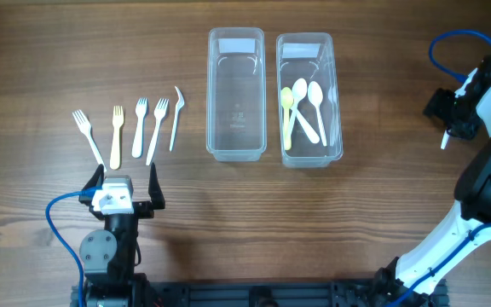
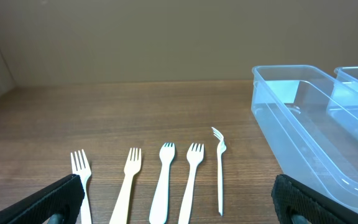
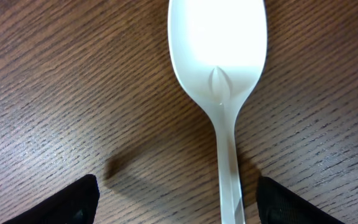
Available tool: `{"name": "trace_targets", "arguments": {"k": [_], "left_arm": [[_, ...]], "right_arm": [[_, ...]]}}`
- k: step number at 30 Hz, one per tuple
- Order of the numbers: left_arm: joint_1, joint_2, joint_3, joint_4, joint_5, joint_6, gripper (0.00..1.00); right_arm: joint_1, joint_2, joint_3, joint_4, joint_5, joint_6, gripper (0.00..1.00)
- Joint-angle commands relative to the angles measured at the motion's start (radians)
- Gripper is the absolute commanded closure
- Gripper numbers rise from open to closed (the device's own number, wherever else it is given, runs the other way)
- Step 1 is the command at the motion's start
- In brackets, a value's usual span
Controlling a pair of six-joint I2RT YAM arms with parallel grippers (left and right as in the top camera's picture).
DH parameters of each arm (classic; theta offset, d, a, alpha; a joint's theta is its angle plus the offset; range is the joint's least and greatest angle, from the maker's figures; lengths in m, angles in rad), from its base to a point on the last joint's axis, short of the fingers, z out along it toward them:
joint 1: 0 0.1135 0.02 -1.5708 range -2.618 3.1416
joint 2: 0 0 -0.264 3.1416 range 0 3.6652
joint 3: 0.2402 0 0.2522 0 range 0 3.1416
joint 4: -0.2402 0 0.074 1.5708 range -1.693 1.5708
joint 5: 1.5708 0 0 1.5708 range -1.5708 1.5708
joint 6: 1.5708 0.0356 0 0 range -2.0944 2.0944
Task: Pack container
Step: 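Move the right gripper to the last white spoon and grasp it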
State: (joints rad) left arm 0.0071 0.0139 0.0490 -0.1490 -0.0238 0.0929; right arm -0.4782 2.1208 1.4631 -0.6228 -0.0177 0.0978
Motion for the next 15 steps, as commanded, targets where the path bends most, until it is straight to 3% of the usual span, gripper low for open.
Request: {"name": "trace_targets", "arguments": {"k": [1,3,9,11,15], "left_arm": [[0.006,-0.007,-0.008,0.003,0.016,0.015,0.00],[0.006,-0.007,-0.008,0.003,0.016,0.015,0.00],[0.006,-0.007,-0.008,0.003,0.016,0.015,0.00],[0.006,-0.007,-0.008,0.003,0.016,0.015,0.00],[0.006,-0.007,-0.008,0.003,0.016,0.015,0.00]], "right_arm": [[-0.016,0.030,-0.005,0.009,0.002,0.017,0.26],[-0.023,0.030,-0.005,0.013,0.003,0.003,0.39],[-0.050,0.030,-0.005,0.025,0.002,-0.019,0.44],[-0.056,0.030,-0.005,0.029,-0.007,-0.017,0.59],[-0.056,0.030,-0.005,0.030,-0.011,-0.016,0.73]]}}
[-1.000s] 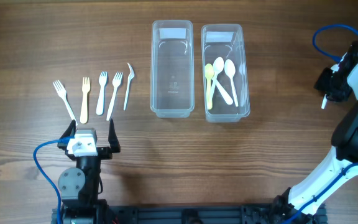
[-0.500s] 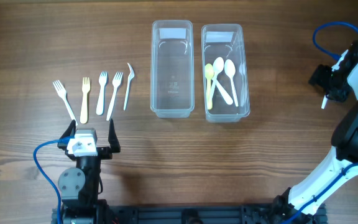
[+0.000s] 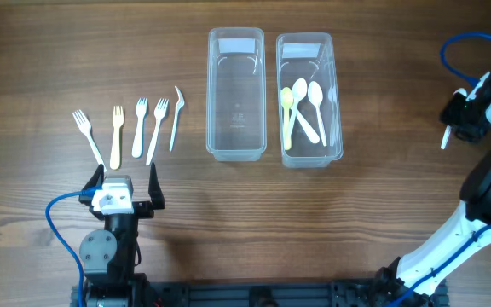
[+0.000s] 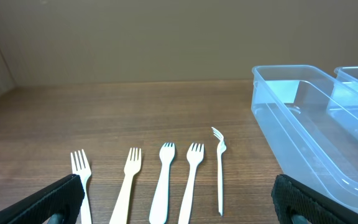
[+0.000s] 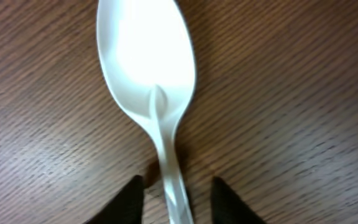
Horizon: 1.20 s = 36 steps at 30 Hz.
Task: Pack container
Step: 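Move the right gripper to the last white spoon and grasp it, then carry the white spoon into the right container and release it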
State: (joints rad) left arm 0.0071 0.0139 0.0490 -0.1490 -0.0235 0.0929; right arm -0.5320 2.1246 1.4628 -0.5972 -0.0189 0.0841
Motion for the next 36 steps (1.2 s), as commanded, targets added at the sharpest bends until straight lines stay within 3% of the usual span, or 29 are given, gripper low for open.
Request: {"name": "trace_targets", "arguments": {"k": [1,4,16,25,36], "left_arm": [[0.006,-0.007,-0.008,0.003,0.016,0.015,0.00],[0.006,-0.007,-0.008,0.003,0.016,0.015,0.00],[0.006,-0.007,-0.008,0.003,0.016,0.015,0.00],[0.006,-0.007,-0.008,0.003,0.016,0.015,0.00],[0.006,-0.007,-0.008,0.003,0.016,0.015,0.00]], "right_arm": [[-0.002,0.026,-0.005,0.006,-0.019,-0.002,0.79],[-0.002,0.026,-0.005,0.010,-0.053,-0.003,0.95],[0.005,0.002,-0.004,-0.017,-0.299,0.050,0.96],[0.053,-0.185,-0.004,-0.024,-0.435,0.077,0.95],[0.356,-0.477,-0.004,-0.061,-0.449,0.075,0.96]]}}
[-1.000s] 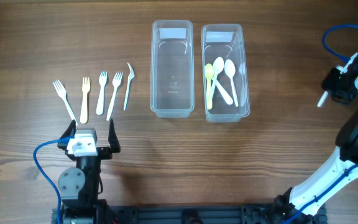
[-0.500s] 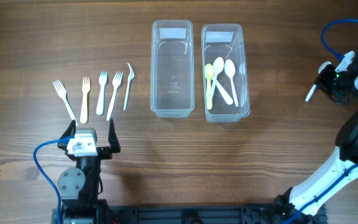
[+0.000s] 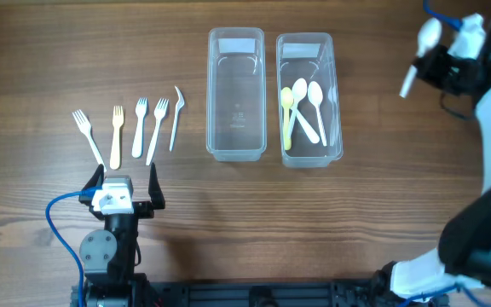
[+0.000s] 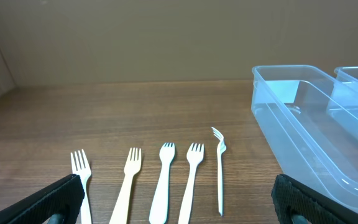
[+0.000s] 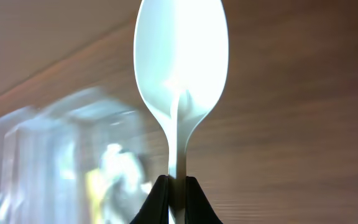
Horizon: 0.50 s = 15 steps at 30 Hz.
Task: Pack container
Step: 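Carry the white spoon into the right container and release it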
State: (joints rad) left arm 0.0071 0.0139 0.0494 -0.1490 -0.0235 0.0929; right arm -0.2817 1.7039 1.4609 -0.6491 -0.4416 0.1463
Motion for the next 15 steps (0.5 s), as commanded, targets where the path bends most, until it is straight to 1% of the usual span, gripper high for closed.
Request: {"name": "trace_targets", "arguments": {"k": [1,5,10,15], "left_arm": [[0.006,-0.007,-0.009,0.003,0.016,0.015,0.00],[0.006,-0.007,-0.009,0.003,0.016,0.015,0.00],[0.006,-0.007,-0.009,0.003,0.016,0.015,0.00],[0.006,-0.007,-0.009,0.003,0.016,0.015,0.00]], "right_arm": [[0.143,-0.066,-0.002,-0.010,-0.019,0.012,0.96],[0.278,-0.073,-0.002,-0.014,0.053,0.013,0.96],[0.437,-0.069,-0.003,-0.022,0.248,0.010,0.96],[0.545,-0.047,-0.003,-0.034,0.411,0.011,0.96]]}}
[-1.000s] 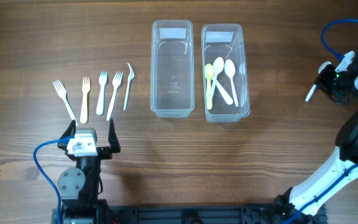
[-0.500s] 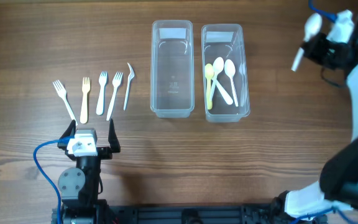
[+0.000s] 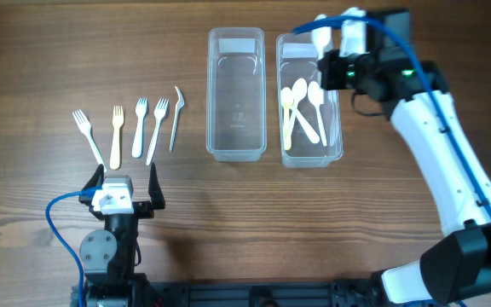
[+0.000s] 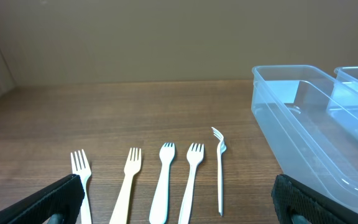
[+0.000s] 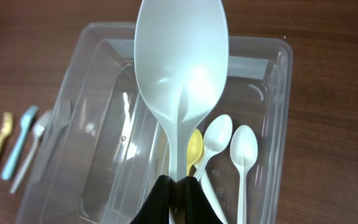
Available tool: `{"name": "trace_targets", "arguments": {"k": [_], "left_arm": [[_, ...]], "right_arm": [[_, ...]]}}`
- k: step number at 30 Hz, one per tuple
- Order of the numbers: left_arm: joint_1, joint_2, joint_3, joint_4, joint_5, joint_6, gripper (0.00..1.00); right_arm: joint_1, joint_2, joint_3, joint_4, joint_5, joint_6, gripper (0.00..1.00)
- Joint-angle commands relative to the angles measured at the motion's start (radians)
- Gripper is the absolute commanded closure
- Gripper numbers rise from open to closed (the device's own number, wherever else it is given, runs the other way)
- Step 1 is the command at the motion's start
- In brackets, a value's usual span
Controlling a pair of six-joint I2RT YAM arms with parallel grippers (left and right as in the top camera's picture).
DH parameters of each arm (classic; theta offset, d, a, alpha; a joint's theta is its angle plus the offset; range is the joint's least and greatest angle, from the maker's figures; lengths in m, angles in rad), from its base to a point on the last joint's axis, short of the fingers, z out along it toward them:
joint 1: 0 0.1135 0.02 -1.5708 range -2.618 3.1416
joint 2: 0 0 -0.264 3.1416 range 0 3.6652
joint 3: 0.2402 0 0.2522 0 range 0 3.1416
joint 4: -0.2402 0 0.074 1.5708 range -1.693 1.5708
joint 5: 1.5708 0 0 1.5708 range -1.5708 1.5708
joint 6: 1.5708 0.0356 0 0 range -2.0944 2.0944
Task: Pack container
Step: 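Carry the white spoon into the right container and release it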
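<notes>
My right gripper [image 5: 179, 186] is shut on the handle of a white plastic spoon [image 5: 180, 68], held above the right clear container [image 3: 309, 44]; in the overhead view the spoon [image 3: 321, 31] hangs over its far end. Inside lie a yellow spoon [image 3: 286, 102] and two white spoons [image 3: 314, 98]. The left clear container [image 3: 235, 128] holds nothing. Several forks [image 3: 140, 119] lie in a row to the left of it. My left gripper [image 4: 179, 211] stands open near the table's front edge, short of the forks [image 4: 166, 180].
A blue cable [image 3: 62, 213] loops beside the left arm's base. The right arm [image 3: 441, 145] stretches across the table's right side toward the containers.
My right gripper has moved left with the white spoon, from beyond the right container's side to above that container. The left arm has not moved.
My right gripper stood open around a white spoon lying on the table at the far right. Then its fingers had narrowed on the handle. Later it held the spoon lifted off the table near the containers, and now over the right container. The left gripper stayed open throughout.
</notes>
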State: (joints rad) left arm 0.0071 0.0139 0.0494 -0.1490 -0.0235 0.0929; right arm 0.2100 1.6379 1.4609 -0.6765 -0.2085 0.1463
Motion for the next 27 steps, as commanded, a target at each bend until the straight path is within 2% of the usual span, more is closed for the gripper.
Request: {"name": "trace_targets", "arguments": {"k": [1,12,15,18,22,26,27], "left_arm": [[0.006,-0.007,-0.009,0.003,0.016,0.015,0.00],[0.006,-0.006,-0.009,0.003,0.016,0.015,0.00],[0.006,-0.006,-0.009,0.003,0.016,0.015,0.00],[0.006,-0.006,-0.009,0.003,0.016,0.015,0.00],[0.006,-0.006,-0.009,0.003,0.016,0.015,0.00],[0.006,-0.006,-0.009,0.003,0.016,0.015,0.00],[0.006,-0.006,-0.009,0.003,0.016,0.015,0.00]], "right_arm": [[0.065,0.028,-0.003,-0.010,0.203,0.013,0.96],[0.078,0.256,-0.004,-0.008,0.219,0.018,0.95],[0.078,0.302,-0.004,-0.008,0.216,0.017,0.86],[0.078,0.327,-0.003,-0.008,0.215,0.018,0.69],[0.076,0.300,0.013,-0.014,0.215,0.011,0.62],[0.068,0.194,0.060,-0.053,0.202,0.011,0.59],[0.061,0.160,0.067,-0.061,0.206,0.011,0.54]]}}
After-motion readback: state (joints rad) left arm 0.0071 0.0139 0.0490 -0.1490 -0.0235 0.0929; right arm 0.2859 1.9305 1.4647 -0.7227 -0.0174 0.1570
